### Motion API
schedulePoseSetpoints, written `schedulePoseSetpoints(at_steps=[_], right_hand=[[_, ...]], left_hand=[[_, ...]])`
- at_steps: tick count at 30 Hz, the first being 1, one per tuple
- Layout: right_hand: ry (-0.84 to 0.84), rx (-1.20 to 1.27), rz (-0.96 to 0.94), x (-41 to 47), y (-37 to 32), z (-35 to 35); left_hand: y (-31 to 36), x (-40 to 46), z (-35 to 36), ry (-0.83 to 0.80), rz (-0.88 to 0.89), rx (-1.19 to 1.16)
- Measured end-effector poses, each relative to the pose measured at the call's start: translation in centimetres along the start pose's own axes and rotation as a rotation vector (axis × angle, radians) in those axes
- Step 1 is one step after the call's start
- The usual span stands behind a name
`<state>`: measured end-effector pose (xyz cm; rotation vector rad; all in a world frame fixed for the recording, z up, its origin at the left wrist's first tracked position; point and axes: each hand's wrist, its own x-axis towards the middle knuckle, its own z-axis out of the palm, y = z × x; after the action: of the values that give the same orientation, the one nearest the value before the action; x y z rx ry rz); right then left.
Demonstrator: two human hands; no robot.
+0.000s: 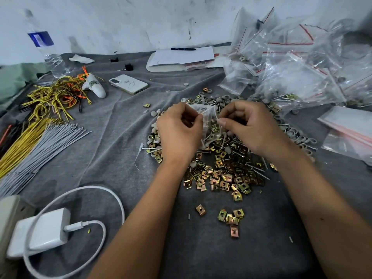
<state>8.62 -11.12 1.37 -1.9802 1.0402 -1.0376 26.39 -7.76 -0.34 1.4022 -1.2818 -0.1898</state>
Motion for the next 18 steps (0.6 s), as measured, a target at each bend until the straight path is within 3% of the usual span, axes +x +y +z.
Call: schedulePoseSetpoints(at_steps=[8, 13, 18], right_hand=[[0.057, -0.301, -0.216, -0.5, -0.3, 1.1], [0.157, -0.210, -0.287, -0.4, -0.8, 1.2], [0.295, -0.194, -0.218, -0.2, -0.2, -0.2]], left_hand=[[0.3, -0.3, 0.2, -0.012, 0.098, 0.022], [-0.1, -0.1, 0.1, 0.005, 0.052, 0.005], [-0.1, 0.1, -0.1, 0.051, 0.003, -0.028]])
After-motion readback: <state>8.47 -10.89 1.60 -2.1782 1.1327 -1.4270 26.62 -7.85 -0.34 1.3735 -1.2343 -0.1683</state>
